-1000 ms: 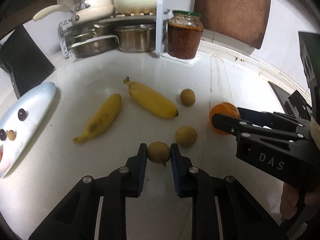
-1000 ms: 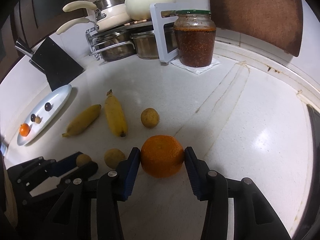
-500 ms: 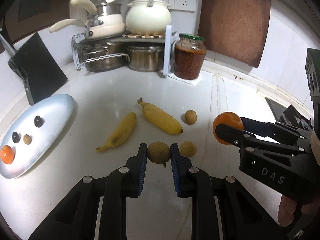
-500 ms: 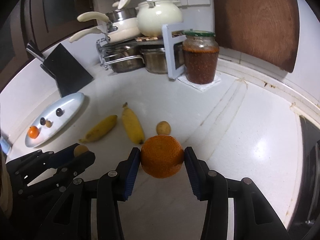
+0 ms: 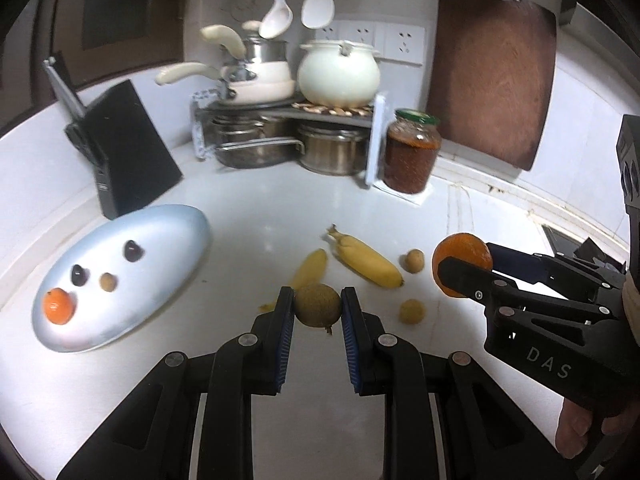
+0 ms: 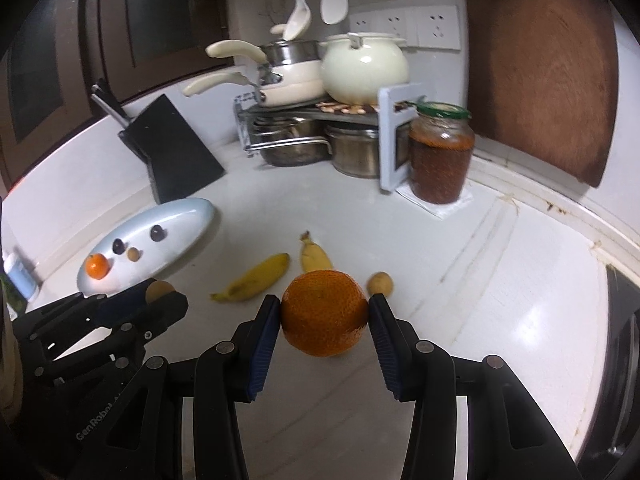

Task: Organize fruits
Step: 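Carry the brown fruit in the left gripper to the plate while the right gripper carries the orange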

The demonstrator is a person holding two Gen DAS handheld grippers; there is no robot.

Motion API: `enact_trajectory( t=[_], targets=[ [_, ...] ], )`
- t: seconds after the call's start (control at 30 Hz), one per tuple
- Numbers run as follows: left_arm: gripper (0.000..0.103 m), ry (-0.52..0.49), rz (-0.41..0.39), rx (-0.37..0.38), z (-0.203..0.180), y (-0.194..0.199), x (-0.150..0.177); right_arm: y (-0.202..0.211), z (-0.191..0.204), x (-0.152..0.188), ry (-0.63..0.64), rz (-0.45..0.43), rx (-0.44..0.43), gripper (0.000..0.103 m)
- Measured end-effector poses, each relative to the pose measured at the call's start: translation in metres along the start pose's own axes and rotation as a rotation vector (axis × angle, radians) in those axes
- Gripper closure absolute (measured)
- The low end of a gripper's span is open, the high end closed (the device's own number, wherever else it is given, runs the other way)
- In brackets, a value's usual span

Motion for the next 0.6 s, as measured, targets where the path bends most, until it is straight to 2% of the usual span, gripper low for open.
enact_trajectory(
  t=[0.6],
  targets=[
    [0.079,0.070,-0.095,-0.128,0.071,0.046,-0.010,-0.003,0.076,-0.030,0.089,-0.057,-0.111,0.056]
  ],
)
Point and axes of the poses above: each gripper's, at about its wrist camera, not at the fingertips, and y roughly against the way its jaws point, z to its left, x to its underside, the point moved 7 cm from there along -y, roughly the way its jaws point, and after that the axes turned 3 degrees about -x, right-handed, at the moved point
